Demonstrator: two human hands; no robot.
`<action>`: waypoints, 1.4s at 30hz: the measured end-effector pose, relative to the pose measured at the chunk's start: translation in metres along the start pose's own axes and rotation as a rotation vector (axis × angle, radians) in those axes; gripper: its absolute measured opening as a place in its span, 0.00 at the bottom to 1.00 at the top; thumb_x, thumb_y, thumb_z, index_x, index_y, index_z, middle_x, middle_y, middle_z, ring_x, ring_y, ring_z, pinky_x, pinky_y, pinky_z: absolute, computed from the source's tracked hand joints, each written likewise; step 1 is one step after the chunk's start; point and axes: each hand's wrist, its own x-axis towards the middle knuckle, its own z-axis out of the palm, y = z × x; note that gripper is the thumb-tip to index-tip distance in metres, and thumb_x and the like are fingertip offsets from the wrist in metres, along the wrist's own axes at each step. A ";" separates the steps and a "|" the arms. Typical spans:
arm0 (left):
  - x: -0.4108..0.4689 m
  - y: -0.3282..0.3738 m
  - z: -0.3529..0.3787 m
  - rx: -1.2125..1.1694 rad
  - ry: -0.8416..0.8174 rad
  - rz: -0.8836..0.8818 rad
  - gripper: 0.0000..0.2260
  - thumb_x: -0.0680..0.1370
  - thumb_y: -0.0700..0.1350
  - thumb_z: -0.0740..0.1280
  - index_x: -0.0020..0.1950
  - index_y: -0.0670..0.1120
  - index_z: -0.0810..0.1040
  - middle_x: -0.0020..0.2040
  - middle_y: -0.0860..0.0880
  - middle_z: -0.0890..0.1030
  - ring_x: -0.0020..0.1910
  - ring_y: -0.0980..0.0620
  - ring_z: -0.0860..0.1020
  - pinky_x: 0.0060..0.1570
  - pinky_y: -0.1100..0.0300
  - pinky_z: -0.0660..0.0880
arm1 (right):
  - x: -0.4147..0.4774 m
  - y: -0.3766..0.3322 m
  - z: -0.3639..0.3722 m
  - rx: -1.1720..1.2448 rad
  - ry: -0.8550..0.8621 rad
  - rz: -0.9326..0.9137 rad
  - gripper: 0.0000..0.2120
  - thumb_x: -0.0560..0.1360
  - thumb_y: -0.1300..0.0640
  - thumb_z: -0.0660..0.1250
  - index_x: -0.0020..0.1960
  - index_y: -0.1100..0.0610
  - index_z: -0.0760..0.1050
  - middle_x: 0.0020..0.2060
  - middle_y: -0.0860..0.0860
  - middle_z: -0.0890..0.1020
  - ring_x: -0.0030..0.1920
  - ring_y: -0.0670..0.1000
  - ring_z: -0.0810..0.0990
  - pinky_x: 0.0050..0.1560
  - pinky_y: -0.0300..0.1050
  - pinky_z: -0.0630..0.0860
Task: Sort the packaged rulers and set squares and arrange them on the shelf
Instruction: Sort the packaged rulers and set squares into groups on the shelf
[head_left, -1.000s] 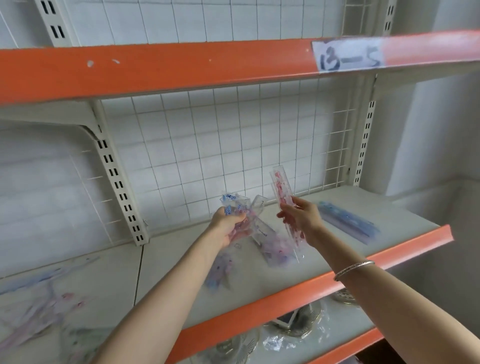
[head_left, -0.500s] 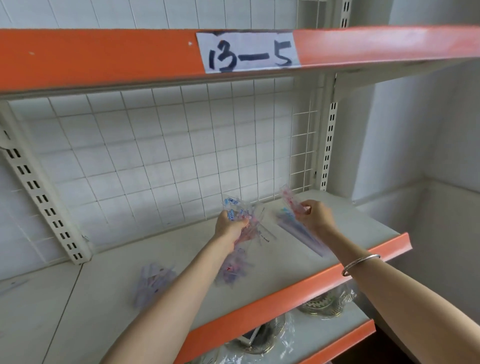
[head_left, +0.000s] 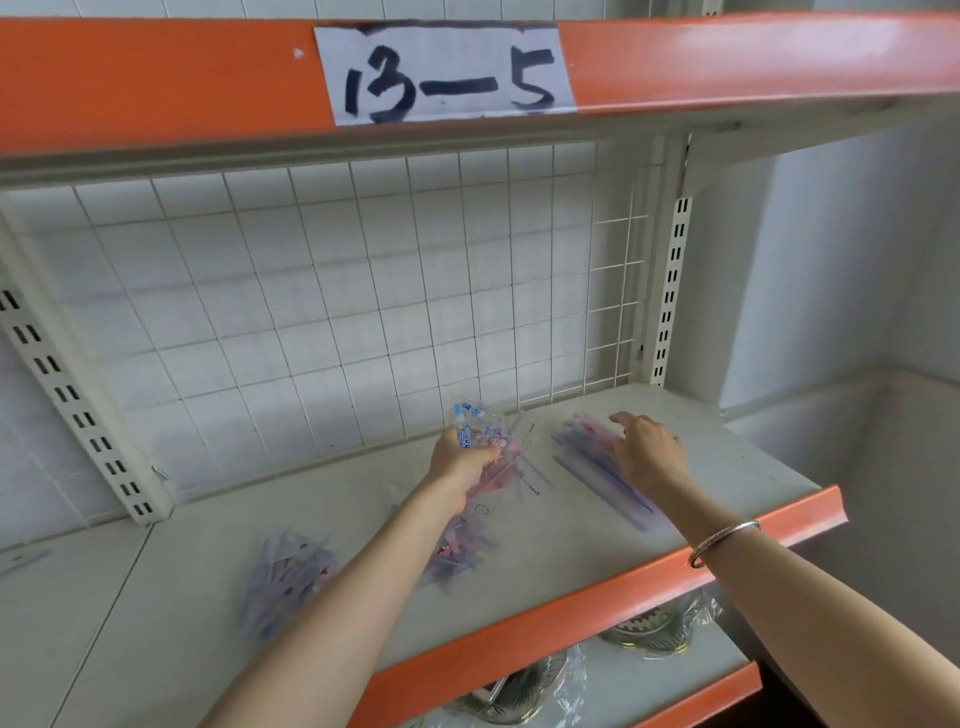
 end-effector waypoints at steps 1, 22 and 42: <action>-0.002 0.001 0.001 -0.008 0.001 0.002 0.25 0.63 0.41 0.75 0.59 0.42 0.74 0.53 0.42 0.83 0.52 0.41 0.81 0.55 0.40 0.77 | -0.001 0.000 -0.002 0.016 -0.013 0.003 0.19 0.80 0.47 0.57 0.69 0.51 0.67 0.64 0.55 0.74 0.64 0.58 0.71 0.60 0.51 0.65; -0.048 0.015 0.043 -0.204 -0.270 -0.019 0.19 0.75 0.26 0.64 0.65 0.36 0.68 0.49 0.37 0.82 0.36 0.46 0.83 0.31 0.52 0.81 | -0.025 -0.029 -0.018 1.256 -0.249 0.318 0.09 0.77 0.64 0.64 0.38 0.59 0.73 0.25 0.49 0.80 0.30 0.50 0.75 0.31 0.40 0.68; -0.045 0.026 0.045 -0.525 0.444 0.180 0.12 0.77 0.34 0.65 0.54 0.46 0.66 0.53 0.42 0.79 0.39 0.47 0.80 0.26 0.64 0.76 | -0.012 0.021 -0.028 1.453 0.359 0.643 0.07 0.77 0.70 0.57 0.47 0.61 0.70 0.31 0.56 0.76 0.29 0.52 0.77 0.38 0.44 0.78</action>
